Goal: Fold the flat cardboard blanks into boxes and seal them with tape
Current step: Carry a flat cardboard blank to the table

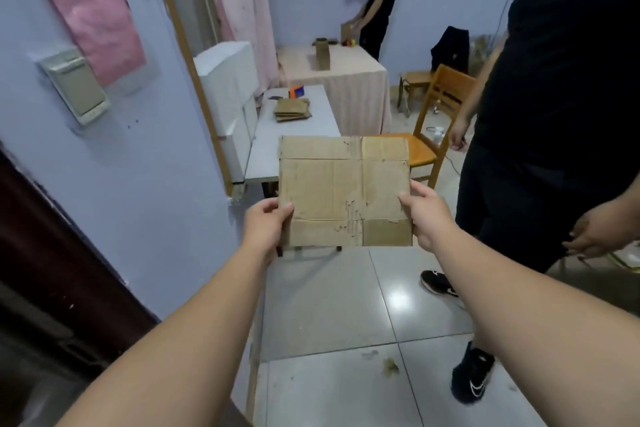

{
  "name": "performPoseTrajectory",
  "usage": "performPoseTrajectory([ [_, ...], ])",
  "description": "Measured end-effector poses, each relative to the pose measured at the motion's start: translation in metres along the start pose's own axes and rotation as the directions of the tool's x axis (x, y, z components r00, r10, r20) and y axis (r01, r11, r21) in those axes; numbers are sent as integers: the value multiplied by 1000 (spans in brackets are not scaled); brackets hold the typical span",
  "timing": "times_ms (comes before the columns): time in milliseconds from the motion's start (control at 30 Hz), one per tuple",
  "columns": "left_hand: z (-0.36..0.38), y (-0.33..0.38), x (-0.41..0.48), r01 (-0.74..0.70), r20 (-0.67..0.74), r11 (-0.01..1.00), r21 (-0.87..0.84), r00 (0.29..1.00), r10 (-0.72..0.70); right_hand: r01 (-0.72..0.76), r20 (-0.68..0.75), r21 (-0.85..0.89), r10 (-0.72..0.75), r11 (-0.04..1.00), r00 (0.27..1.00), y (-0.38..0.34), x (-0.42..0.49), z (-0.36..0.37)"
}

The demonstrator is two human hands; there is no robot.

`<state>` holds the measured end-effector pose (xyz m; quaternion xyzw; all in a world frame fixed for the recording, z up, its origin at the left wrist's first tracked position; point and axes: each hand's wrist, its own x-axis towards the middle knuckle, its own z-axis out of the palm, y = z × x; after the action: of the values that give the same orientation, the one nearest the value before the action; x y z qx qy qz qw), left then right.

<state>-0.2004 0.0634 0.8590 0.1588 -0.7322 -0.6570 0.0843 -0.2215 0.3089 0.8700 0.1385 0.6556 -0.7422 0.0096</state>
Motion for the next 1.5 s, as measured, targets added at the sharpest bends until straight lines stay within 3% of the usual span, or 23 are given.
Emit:
performPoseTrajectory([
  [133, -19, 54, 23, -87, 18, 996, -32, 996, 88, 79, -27, 27, -78, 997, 997, -46, 7, 28],
  [267, -42, 80, 43, -84, 37, 991, -106, 995, 88, 107, -42, 27, -106, 994, 994, -76, 14, 60],
  [567, -80, 85, 95, -24, -11, 973, -231, 1000, 22, 222, -46, -164, -232, 961, 972, -89, 49, 126],
  [733, -76, 80, 127, 7, -12, 962, -273, 1000, -10, 235, -43, -186, -247, 954, 968, -85, 80, 140],
  [1067, -23, 67, 232, 74, -28, 973, -218, 996, -82, 191, -29, -184, -200, 964, 979, -77, 210, 142],
  [1500, 119, 90, 409, 107, -14, 988, -110, 994, -109, 83, -13, -73, -84, 994, 996, -100, 440, 104],
])
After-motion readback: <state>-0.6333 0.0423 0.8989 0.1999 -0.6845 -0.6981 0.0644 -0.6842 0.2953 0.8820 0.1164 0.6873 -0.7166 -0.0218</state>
